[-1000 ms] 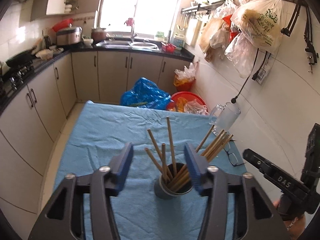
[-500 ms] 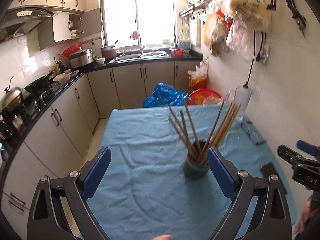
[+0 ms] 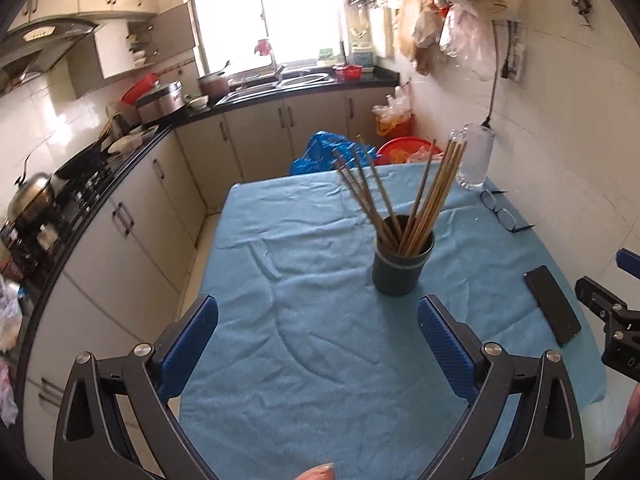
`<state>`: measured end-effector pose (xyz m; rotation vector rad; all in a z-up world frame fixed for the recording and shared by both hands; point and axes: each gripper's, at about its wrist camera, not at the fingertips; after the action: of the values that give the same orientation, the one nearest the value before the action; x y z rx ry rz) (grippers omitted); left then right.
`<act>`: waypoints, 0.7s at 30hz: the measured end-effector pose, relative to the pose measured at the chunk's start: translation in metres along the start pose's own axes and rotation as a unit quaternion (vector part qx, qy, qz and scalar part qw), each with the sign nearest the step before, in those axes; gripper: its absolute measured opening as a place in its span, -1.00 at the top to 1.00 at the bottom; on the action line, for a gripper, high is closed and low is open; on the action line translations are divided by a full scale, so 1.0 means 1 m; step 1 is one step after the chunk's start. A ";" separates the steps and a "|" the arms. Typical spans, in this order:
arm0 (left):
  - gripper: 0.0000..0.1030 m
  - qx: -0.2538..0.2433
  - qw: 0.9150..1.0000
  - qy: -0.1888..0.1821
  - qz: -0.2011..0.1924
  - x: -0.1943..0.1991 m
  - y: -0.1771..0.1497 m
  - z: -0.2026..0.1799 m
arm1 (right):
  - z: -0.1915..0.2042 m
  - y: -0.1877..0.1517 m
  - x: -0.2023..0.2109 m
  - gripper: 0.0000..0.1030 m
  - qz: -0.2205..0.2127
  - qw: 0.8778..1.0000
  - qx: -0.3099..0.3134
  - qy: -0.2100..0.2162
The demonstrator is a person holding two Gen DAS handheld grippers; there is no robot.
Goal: Organize utensils
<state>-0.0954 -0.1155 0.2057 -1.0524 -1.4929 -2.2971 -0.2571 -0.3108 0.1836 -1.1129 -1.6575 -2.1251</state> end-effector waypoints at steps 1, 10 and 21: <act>-0.93 0.002 1.000 0.008 0.006 -0.001 -0.001 0.000 | 0.002 0.001 0.001 -0.77 0.001 1.000 0.001 0.000; -0.93 0.002 1.000 0.023 0.020 -0.002 -0.010 0.003 | 0.012 0.000 0.004 -0.77 0.002 1.000 0.022 -0.001; -0.93 0.006 0.999 0.015 0.036 -0.007 -0.016 0.002 | 0.022 -0.003 -0.003 -0.77 0.020 0.999 0.040 0.001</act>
<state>-0.0982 -0.1077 0.1903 -1.0449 -1.4334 -2.2421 -0.2477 -0.2911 0.1808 -1.1115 -1.6888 -2.0173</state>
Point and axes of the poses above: each gripper's, at about its wrist camera, not at the fingertips, and x roughly against the way its jaws point, z to its left, y to its top, and after that the axes turned 8 degrees about y, right-handed
